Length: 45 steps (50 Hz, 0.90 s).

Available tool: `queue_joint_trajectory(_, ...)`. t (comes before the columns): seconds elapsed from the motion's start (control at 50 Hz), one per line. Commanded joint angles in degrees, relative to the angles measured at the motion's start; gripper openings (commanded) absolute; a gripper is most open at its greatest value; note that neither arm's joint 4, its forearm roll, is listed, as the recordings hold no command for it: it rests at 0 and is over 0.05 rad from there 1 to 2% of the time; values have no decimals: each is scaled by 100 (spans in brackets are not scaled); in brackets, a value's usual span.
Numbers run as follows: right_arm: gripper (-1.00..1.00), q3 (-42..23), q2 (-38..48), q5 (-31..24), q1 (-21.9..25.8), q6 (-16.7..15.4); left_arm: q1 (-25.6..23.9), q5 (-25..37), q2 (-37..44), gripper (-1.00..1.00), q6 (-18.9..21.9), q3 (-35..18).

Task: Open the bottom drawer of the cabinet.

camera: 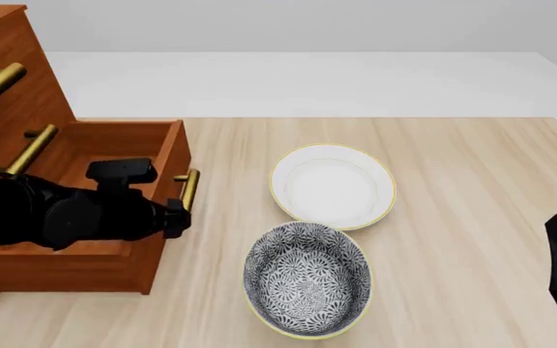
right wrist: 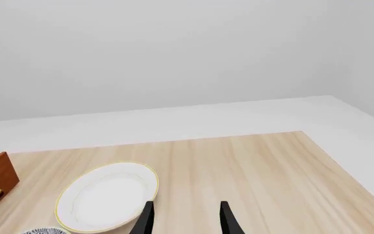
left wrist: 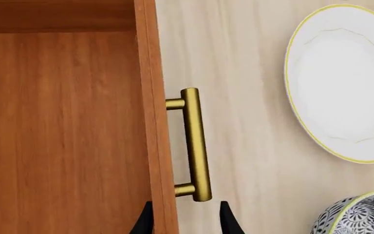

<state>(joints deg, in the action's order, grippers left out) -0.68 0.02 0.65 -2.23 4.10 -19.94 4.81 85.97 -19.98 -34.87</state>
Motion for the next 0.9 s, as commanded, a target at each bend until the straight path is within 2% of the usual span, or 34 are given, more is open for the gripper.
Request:
queue_joint_trajectory(0.02,100,-4,0,4,-10,14,-510,-156,207,100,290,-260)
queue_joint_trajectory(0.9,100,48,0,34,24,4,168,1204,-1092,100,981,-685)
